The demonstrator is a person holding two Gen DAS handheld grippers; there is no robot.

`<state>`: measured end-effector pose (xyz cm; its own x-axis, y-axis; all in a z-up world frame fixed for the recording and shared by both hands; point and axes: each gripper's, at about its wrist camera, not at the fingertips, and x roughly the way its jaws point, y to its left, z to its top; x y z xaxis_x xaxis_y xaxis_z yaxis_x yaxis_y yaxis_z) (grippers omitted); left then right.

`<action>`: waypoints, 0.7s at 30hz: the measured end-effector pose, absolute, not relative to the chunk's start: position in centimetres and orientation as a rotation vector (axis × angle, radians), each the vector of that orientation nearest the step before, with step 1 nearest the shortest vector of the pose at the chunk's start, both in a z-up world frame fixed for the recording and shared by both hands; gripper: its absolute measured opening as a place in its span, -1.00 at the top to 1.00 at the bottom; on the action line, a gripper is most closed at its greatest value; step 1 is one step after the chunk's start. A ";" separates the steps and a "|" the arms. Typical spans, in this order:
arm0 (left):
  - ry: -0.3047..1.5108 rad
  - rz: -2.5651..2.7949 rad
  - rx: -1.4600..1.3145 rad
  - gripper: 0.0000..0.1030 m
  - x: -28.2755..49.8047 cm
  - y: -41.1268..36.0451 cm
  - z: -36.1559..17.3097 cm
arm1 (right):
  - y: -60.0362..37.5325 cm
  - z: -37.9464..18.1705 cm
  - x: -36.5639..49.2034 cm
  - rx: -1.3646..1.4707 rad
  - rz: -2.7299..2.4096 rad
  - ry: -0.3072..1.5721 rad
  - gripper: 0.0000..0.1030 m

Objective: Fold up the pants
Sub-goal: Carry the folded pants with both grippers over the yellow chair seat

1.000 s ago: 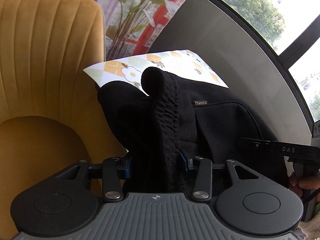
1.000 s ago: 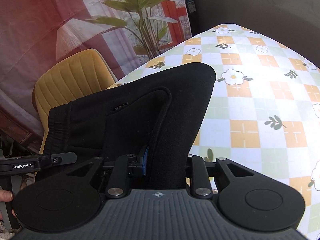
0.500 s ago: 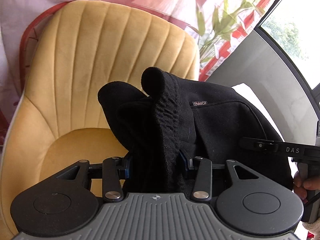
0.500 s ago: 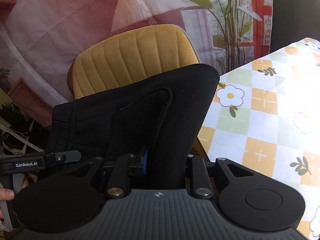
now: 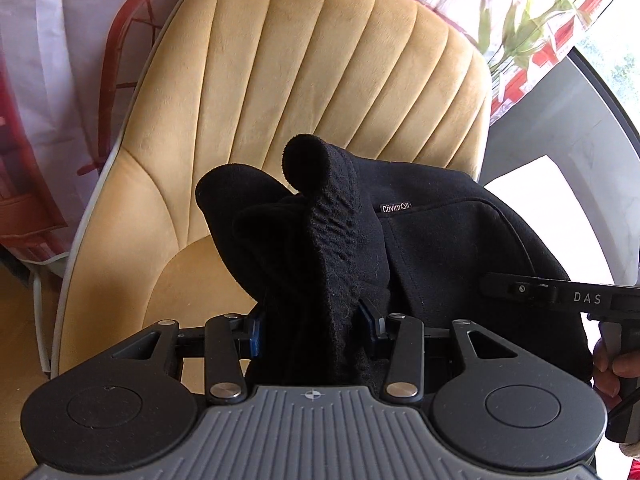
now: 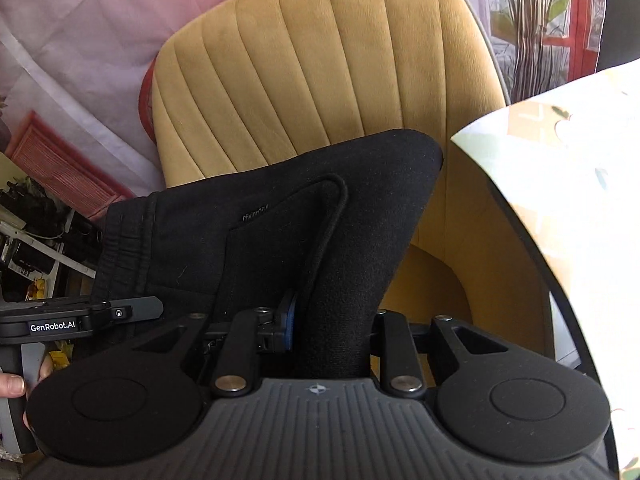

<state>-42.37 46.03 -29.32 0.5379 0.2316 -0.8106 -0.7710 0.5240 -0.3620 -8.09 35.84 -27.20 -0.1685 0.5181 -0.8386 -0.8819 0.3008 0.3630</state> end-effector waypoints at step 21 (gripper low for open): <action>1.001 0.671 -0.798 0.07 -39.8 53.8 -45.0 | 41.4 -45.9 -7.4 -0.425 1.165 1.279 0.50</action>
